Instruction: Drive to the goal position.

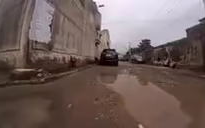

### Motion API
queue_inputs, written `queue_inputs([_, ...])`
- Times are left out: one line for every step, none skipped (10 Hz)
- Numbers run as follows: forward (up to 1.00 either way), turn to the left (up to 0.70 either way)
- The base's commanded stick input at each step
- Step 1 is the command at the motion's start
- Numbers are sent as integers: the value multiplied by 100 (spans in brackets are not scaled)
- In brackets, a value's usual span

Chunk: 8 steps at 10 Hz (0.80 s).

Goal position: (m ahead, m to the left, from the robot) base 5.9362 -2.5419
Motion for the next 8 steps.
queue_inputs([50,31])
queue_inputs([50,50])
queue_inputs([50,50])
queue_inputs([50,46])
queue_inputs([50,42])
queue_inputs([50,37])
queue_inputs([50,33])
queue_inputs([50,50])
